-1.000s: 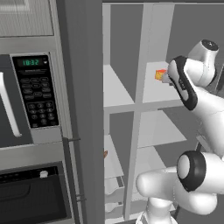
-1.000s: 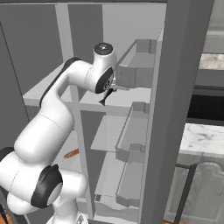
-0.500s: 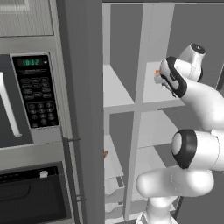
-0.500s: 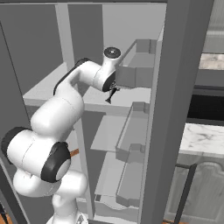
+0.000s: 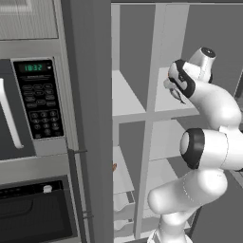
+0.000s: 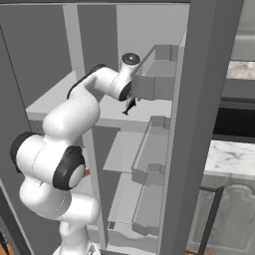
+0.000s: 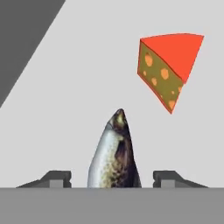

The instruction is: Pick up the frozen fish from the freezer, place it on any shelf in the fridge, and close the fridge and freezer doors when done.

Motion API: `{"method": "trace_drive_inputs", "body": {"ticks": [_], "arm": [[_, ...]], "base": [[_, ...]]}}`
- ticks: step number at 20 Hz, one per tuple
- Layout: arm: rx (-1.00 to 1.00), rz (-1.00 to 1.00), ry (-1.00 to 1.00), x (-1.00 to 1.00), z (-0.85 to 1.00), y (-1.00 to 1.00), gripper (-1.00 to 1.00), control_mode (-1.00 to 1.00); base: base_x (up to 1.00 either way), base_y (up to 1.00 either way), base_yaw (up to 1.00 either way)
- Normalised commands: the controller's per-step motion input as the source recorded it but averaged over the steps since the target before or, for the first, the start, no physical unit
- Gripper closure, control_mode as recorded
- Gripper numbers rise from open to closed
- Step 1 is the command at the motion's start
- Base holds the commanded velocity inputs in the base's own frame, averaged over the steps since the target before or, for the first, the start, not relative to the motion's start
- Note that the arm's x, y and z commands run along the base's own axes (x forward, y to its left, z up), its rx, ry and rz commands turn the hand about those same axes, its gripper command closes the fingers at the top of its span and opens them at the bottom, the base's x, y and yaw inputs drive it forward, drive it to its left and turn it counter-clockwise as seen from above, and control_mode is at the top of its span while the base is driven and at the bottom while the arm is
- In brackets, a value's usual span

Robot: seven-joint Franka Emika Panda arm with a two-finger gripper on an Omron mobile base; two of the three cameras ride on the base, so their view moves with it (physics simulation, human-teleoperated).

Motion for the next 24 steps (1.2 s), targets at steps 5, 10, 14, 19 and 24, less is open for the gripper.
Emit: {"method": "trace_drive_inputs", "body": {"ticks": [5, 10, 14, 19, 24], "arm": [[0.00, -0.06, -0.02, -0.08, 0.57, 0.37, -1.00, -1.00], [0.00, -0.07, -0.16, -0.99, 0.19, 0.14, -1.00, -1.00], [0.00, -0.08, -0.11, -1.00, 0.21, -0.01, -1.00, -1.00], [0.00, -0.12, -0.03, -1.00, 0.20, 0.00, -1.00, -1.00], [0.05, -0.16, 0.02, -1.00, 0.02, 0.00, -1.00, -1.00]], "base": [[0.00, 0.00, 0.00], [0.00, 0.00, 0.00], [0.00, 0.00, 0.00], [0.00, 0.00, 0.00], [0.00, 0.00, 0.00]]}}
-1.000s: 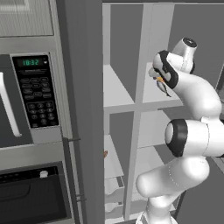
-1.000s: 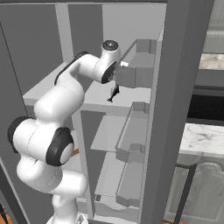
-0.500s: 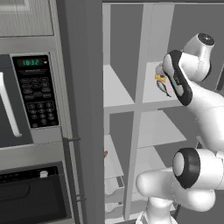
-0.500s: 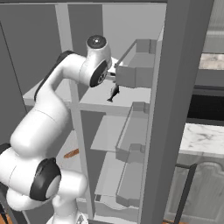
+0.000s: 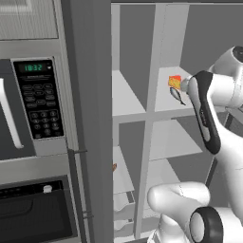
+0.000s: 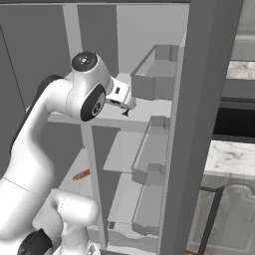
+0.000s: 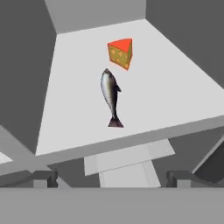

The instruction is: Pick up the frozen fish from the freezer, place it on any shelf in the fridge, and close the fridge and freezer doors when done.

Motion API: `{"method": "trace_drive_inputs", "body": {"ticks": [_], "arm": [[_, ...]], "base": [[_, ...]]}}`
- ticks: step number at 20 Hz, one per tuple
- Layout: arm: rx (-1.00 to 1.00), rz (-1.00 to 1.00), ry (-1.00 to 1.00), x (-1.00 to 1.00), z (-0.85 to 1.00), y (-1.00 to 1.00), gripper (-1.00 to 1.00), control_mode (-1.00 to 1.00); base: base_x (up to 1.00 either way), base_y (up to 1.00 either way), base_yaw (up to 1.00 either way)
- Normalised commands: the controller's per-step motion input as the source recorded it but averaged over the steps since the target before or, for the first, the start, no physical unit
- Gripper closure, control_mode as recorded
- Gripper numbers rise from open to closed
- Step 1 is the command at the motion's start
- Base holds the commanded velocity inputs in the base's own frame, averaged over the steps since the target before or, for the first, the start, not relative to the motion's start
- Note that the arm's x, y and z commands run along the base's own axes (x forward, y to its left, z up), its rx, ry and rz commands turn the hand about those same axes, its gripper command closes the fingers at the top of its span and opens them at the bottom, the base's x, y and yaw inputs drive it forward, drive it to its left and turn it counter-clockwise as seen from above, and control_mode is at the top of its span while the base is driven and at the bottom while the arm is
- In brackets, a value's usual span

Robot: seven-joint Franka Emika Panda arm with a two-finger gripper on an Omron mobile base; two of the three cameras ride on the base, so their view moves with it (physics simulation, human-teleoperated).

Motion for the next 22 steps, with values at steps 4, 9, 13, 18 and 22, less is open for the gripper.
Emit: {"method": "trace_drive_inputs", "body": {"ticks": [4, 9, 13, 18, 22], "arm": [[0.03, -0.12, 0.15, -1.00, -0.03, 0.12, -1.00, -1.00], [0.01, 0.01, 0.18, -0.76, 0.00, 0.82, -1.00, -1.00], [0.00, 0.13, 0.09, -0.10, 0.02, 0.94, -1.00, -1.00], [0.00, 0.05, 0.00, 0.00, 0.00, 0.11, -1.00, -1.00], [0.00, 0.00, 0.00, -0.05, 0.00, 0.00, -1.00, -1.00]], "base": [[0.00, 0.00, 0.00], [0.00, 0.00, 0.00], [0.00, 0.00, 0.00], [0.00, 0.00, 0.00], [0.00, 0.00, 0.00]]}}
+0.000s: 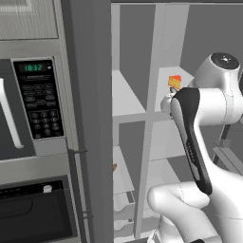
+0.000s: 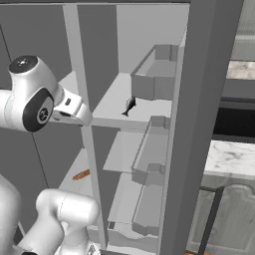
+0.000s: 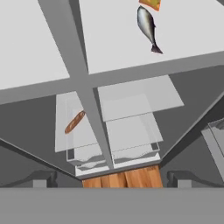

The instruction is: Pick up the frozen fish from the freezer, place it on any shelf in the fridge, and close the fridge and freezer doors when done.

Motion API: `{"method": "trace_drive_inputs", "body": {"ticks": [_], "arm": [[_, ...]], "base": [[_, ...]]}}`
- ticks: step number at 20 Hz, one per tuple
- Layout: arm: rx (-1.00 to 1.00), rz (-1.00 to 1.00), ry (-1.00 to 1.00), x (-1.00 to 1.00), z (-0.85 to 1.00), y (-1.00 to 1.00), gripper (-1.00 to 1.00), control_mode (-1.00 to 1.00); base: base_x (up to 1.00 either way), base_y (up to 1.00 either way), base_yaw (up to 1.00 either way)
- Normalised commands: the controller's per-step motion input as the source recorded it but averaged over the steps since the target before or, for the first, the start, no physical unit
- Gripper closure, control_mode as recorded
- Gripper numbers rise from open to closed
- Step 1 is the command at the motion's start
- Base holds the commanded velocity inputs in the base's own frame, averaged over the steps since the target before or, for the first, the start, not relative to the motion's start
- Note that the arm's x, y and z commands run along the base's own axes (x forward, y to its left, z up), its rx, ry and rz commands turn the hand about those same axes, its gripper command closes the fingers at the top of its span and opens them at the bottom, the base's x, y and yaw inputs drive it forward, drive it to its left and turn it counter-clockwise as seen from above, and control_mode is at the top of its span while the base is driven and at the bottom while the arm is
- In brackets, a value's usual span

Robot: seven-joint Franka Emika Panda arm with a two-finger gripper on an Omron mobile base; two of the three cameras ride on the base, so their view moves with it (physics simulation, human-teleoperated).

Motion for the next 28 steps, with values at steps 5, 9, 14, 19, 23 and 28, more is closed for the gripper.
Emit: {"method": "trace_drive_inputs", "body": {"ticks": [5, 9, 14, 19, 23, 28], "arm": [[0.00, 0.01, 0.00, -0.31, 0.00, -0.03, -1.00, 1.00], [0.00, 0.00, 0.00, 0.00, 0.00, 0.00, -1.00, 1.00], [0.00, 0.00, 0.00, 0.00, 0.00, 0.00, -1.00, 1.00], [0.00, 0.00, 0.00, 0.00, 0.00, 0.00, -1.00, 1.00], [0.00, 0.00, 0.00, 0.00, 0.00, 0.00, -1.00, 1.00], [0.00, 0.00, 0.00, 0.00, 0.00, 0.00, -1.00, 1.00]], "base": [[-0.10, -0.02, 0.00], [-0.17, -0.01, 0.00], [0.00, 0.00, 0.00], [0.00, 0.00, 0.00], [-0.11, -0.03, 0.00], [-0.42, -0.20, 0.00]]}}
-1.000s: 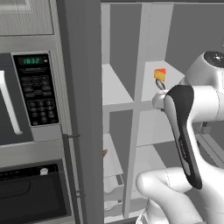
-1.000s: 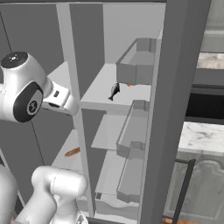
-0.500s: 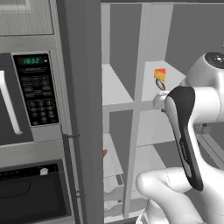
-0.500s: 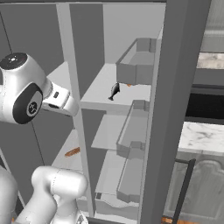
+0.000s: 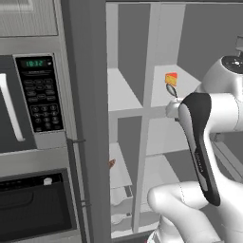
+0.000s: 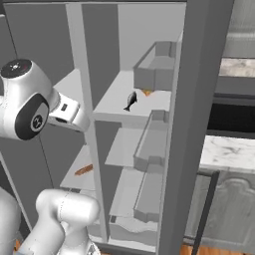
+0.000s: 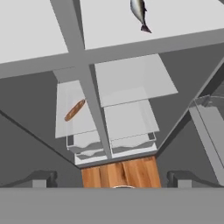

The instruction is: Pick up the frozen fish from the freezer, place it on any shelf in the fridge, and close the fridge and freezer doors when done.

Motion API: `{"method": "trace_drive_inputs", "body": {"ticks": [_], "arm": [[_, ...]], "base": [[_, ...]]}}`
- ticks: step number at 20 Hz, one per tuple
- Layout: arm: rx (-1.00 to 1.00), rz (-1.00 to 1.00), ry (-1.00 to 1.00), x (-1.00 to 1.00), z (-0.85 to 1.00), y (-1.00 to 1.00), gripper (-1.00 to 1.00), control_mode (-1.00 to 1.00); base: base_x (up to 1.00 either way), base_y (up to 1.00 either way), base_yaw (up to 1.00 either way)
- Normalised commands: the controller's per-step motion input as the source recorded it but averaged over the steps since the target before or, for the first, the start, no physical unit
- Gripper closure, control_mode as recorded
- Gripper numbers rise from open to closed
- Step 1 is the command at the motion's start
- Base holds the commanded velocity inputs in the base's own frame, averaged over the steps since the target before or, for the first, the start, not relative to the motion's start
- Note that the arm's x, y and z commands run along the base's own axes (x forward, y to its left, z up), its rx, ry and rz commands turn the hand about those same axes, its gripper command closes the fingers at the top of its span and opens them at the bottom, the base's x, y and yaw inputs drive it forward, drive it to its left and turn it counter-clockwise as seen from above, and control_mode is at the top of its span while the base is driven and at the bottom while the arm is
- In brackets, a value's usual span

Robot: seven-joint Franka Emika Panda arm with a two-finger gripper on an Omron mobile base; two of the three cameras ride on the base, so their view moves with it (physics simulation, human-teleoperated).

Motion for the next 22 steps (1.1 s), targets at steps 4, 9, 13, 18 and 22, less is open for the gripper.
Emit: {"method": "trace_drive_inputs", "body": {"ticks": [4, 9, 13, 18, 22], "arm": [[0.00, 0.00, 0.00, 0.00, 0.00, 0.00, -1.00, 1.00], [0.00, 0.00, 0.00, 0.00, 0.00, 0.00, -1.00, 1.00], [0.00, 0.00, 0.00, 0.00, 0.00, 0.00, -1.00, 1.00], [0.00, 0.00, 0.00, 0.00, 0.00, 0.00, -1.00, 1.00], [0.00, 0.00, 0.00, 0.00, 0.00, 0.00, -1.00, 1.00]], "base": [[-0.47, -0.34, 0.00], [-0.54, -0.36, 0.00], [-0.52, -0.29, 0.00], [-0.49, -0.18, 0.00], [-0.44, -0.13, 0.00]]}}
